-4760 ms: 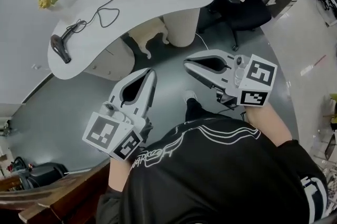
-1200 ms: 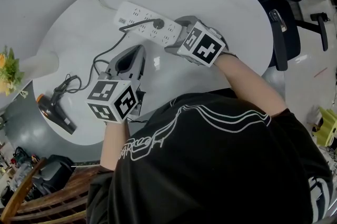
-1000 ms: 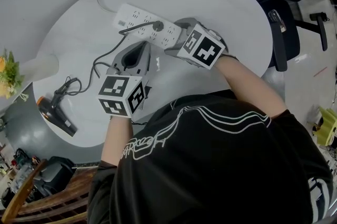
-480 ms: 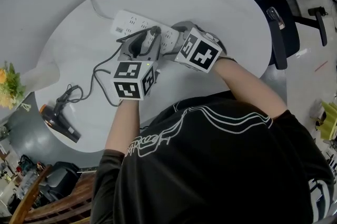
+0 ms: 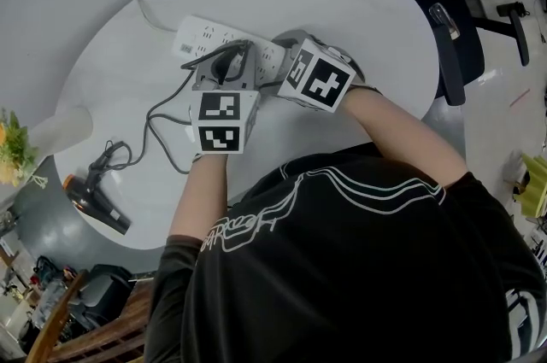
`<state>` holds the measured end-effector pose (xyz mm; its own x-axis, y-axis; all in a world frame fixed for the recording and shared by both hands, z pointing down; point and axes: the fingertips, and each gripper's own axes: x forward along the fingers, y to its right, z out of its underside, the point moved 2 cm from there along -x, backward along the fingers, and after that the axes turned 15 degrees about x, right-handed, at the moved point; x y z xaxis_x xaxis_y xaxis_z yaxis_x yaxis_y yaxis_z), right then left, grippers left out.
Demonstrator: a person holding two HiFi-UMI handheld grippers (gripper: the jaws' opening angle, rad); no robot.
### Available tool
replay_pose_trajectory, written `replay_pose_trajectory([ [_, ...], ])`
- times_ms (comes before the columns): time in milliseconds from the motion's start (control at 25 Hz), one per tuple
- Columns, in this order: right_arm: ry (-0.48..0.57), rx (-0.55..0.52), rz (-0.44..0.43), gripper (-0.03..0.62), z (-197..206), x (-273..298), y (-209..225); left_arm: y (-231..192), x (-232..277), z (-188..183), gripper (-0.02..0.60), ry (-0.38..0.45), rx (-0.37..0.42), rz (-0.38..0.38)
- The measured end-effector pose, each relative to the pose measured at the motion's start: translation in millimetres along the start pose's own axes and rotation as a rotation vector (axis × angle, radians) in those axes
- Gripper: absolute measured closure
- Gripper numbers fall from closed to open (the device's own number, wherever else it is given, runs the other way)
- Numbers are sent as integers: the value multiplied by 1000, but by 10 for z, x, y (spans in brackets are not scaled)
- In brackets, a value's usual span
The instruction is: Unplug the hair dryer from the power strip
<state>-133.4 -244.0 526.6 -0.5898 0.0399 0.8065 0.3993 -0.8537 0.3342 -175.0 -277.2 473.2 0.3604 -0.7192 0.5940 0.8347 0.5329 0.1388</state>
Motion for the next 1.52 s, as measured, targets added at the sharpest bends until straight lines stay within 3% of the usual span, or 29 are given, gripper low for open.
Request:
replay_pose_trajectory([
  [440, -12, 3, -6, 244, 7, 39, 40, -2, -39, -4, 540, 13, 13, 29],
  [720, -5, 1, -7, 244, -7, 39, 37, -46, -18, -11, 538, 19, -67, 66],
  [920, -11, 7, 0, 241, -3, 42, 42, -9, -43, -24, 543, -1, 41, 80],
  [1040, -26, 12, -4, 241, 13, 24, 11, 5, -65, -25, 543, -3, 51, 87],
  [1160, -26, 7, -6, 241, 6, 31, 19, -29, -60, -8, 543, -7, 18, 92],
  [1360, -8, 10, 4, 241, -7, 49, 35, -76, -42, 3, 543, 9, -109, 131],
  [1520, -15, 18, 6, 241, -4, 44, 30, -60, -47, -14, 543, -3, -50, 118],
])
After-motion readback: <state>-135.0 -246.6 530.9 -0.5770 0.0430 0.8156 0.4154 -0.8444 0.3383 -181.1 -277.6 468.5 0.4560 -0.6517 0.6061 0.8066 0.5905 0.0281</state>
